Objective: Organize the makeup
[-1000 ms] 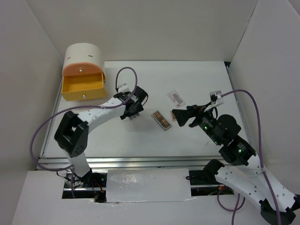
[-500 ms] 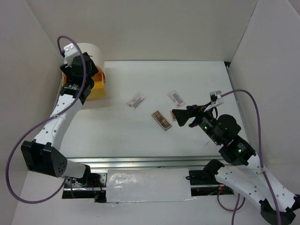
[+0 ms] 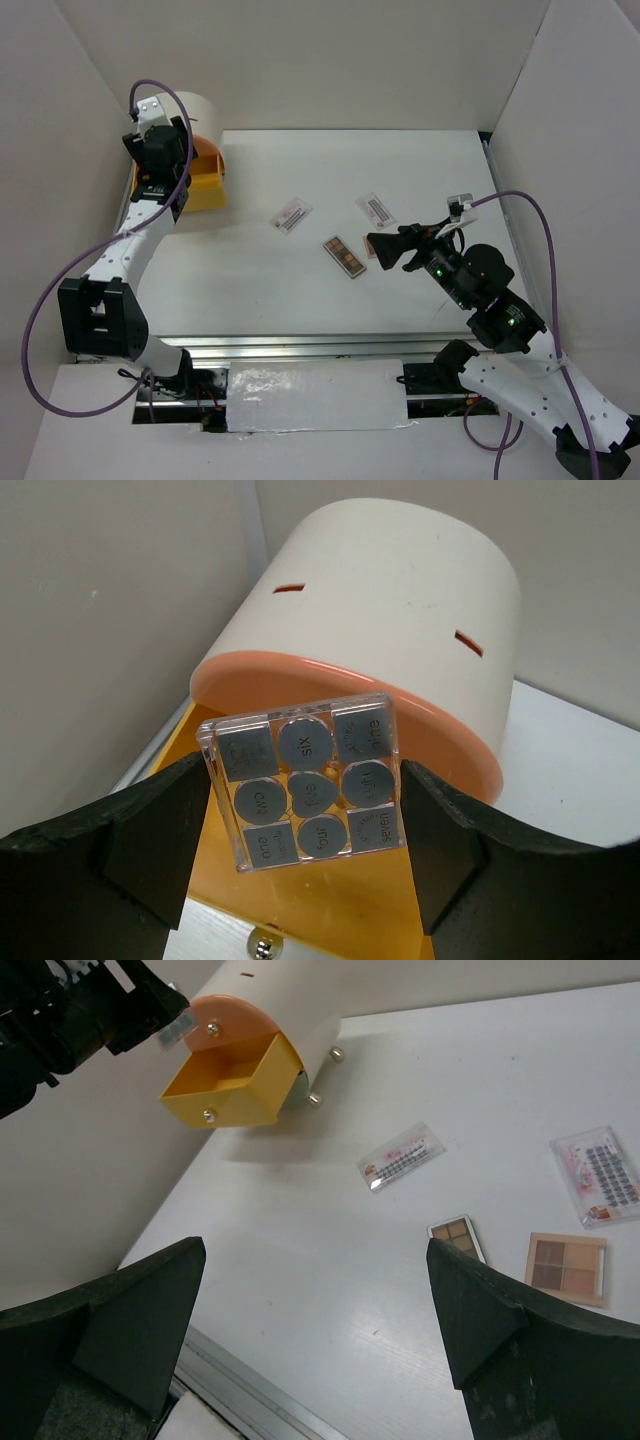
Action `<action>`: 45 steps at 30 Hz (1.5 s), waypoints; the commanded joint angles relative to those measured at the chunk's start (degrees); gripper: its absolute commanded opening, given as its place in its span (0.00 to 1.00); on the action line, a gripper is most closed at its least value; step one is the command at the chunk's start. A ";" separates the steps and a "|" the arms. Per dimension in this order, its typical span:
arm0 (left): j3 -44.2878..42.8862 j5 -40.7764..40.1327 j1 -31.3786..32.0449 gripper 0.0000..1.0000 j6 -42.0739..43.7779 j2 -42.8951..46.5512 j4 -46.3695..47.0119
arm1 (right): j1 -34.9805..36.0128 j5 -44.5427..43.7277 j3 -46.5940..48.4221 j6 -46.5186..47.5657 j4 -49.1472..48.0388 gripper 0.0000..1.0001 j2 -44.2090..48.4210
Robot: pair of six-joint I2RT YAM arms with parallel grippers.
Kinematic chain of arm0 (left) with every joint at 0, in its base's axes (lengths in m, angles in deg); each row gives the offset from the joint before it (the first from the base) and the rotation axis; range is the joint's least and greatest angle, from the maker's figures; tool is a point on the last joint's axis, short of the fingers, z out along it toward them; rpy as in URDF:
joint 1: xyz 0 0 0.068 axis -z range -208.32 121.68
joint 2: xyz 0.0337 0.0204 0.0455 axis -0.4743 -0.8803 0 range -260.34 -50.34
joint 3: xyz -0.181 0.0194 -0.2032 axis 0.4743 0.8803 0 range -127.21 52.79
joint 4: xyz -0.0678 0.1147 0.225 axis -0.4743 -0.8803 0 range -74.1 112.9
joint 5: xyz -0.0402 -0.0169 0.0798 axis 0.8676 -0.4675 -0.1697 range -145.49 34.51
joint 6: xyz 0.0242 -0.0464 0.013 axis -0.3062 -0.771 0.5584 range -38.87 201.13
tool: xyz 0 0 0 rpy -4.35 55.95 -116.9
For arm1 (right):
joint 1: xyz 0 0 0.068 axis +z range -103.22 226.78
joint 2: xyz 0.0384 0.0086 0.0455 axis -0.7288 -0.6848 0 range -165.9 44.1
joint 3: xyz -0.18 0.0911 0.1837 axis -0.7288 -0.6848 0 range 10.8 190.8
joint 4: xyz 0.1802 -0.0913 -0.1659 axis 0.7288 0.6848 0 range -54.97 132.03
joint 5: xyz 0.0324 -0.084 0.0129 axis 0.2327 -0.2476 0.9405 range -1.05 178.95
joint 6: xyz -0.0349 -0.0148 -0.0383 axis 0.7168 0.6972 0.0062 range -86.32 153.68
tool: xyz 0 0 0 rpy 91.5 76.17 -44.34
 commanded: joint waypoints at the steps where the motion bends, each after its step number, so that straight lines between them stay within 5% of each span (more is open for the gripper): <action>1: -1.64 -0.33 0.18 0.80 2.29 -1.13 6.97 | -0.31 0.41 0.78 0.51 -2.22 1.00 -0.16; 3: -2.69 -1.31 -0.17 0.96 1.33 -1.84 5.74 | -0.31 0.32 0.87 0.60 -2.30 1.00 -0.42; 5: -2.52 -1.13 -0.17 0.99 1.06 -1.93 5.12 | -0.22 0.06 0.96 0.60 -2.39 1.00 -0.69; 11: 1.00 -1.92 -0.35 0.99 0.18 1.23 7.85 | -0.22 0.06 1.57 0.95 -2.48 1.00 -1.74; 17: -6.63 4.38 0.97 0.99 -8.69 5.18 -2.87 | -0.31 -5.47 1.57 -2.02 -2.57 1.00 -2.97; 20: -14.78 4.41 8.94 1.00 -13.08 2.91 -13.66 | -0.40 -13.72 3.23 -6.76 -0.21 1.00 -2.97; 23: -22.00 0.02 24.73 0.99 -17.81 -3.41 -24.47 | -0.57 -24.70 4.47 -12.38 4.28 1.00 -1.75; 28: -28.44 0.10 35.06 0.99 -36.52 -15.45 -40.65 | -1.54 -38.77 4.82 -18.73 12.96 1.00 3.17; 32: -29.32 -0.68 42.26 0.99 -46.29 -22.30 -44.09 | -1.89 -45.99 5.88 -19.89 16.15 1.00 6.69; 38: -39.78 -0.79 47.02 0.99 -59.47 -36.79 -56.56 | -2.07 -41.61 5.26 -15.84 14.31 1.00 7.66; 45: -38.47 2.47 46.85 0.99 -63.18 -42.79 -52.89 | -2.42 -32.03 3.68 -11.71 11.94 1.00 6.70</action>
